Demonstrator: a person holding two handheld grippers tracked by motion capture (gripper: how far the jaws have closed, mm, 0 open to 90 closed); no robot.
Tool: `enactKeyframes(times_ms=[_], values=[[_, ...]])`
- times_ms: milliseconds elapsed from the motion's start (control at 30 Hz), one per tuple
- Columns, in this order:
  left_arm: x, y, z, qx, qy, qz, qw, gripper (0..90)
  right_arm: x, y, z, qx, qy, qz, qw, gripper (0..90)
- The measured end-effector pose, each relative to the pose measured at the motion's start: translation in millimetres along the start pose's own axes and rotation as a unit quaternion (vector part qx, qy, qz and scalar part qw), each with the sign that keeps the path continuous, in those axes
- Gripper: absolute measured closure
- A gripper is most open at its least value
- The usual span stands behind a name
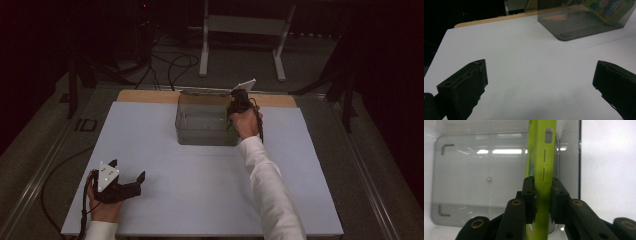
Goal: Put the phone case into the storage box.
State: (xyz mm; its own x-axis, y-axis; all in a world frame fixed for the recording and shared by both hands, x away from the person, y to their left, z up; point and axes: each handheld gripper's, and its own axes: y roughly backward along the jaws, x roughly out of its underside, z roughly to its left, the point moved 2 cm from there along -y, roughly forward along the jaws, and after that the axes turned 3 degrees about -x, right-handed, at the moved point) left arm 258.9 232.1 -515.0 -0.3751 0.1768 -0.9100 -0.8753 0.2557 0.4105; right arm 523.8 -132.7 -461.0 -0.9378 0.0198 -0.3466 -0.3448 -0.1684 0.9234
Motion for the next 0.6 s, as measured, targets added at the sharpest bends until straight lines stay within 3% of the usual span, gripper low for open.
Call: enactKeyframes(times_ms=[233, 600], values=[[-0.1, 0.0, 0.3, 0.000, 0.000, -0.001, 1.0000, 0.0, 1.9, -5.9, 4.2, 0.005, 0.005, 0.000, 1.0000, 76.7], [-0.1, -0.4, 0.0, 0.001, -0.001, 0.000, 1.0000, 0.1, 2.0, -6.5, 3.7, -0.003, -0.012, -0.005, 0.9999, 76.7]])
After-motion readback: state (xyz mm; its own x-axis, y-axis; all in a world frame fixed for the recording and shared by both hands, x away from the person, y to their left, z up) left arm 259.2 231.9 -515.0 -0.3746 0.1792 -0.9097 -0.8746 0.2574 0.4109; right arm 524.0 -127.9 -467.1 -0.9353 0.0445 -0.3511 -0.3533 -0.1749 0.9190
